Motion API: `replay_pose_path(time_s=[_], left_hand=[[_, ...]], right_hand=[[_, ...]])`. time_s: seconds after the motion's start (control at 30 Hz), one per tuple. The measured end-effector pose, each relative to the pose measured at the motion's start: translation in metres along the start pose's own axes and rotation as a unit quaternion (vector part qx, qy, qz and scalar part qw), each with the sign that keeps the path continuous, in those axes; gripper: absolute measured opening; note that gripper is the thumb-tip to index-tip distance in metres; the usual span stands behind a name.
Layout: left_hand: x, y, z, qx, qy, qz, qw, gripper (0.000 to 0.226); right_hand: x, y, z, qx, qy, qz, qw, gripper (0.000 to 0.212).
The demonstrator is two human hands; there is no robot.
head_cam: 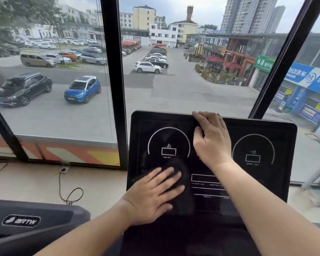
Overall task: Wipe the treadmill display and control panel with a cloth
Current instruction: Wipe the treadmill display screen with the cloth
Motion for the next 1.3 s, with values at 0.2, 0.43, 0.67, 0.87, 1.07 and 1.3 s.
replay_pose_path(time_s=[0.2, 0.43, 0.67, 0.87, 1.07, 1.3], left_hand=[[0.093, -0.045, -0.044, -0.022, -0.048, -0.032, 0.998, 0.059], [0.050, -0.028, -0.042, -0.029, -0.085, 0.018, 0.996, 0.074], [0.102, -0.047, -0.070, -0.045, 0.040, -0.048, 0.997, 0.055], [0.079, -0.039, -0.069, -0.061, -0.162, 0.015, 0.985, 0.062], [0.035, -0.022, -0.053, -0.007, 0.052, 0.007, 0.999, 0.056], [0.090, -0.055, -0.114, -0.045, -0.205, 0.039, 0.977, 0.064]], right_hand=[[-0.001, 0.001, -0.001, -0.004, 0.007, 0.003, 1.000, 0.044], [-0.003, 0.001, 0.000, -0.003, 0.018, -0.011, 1.000, 0.043], [-0.004, 0.000, 0.000, -0.009, -0.009, 0.004, 1.000, 0.045], [-0.001, -0.003, 0.000, 0.013, -0.018, 0.018, 1.000, 0.046], [-0.018, -0.033, 0.000, 0.062, -0.076, 0.193, 0.976, 0.053], [-0.058, -0.051, 0.003, 0.007, 0.001, 0.136, 0.991, 0.049]])
Point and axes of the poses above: each hand's wrist, its own z-axis away from the middle knuckle, its own y-axis out of the palm, x = y × z, the point moved 8 cm from there along -z, towards the middle knuckle, and after that the axes turned 2 degrees about -z, right-handed, at the moved point
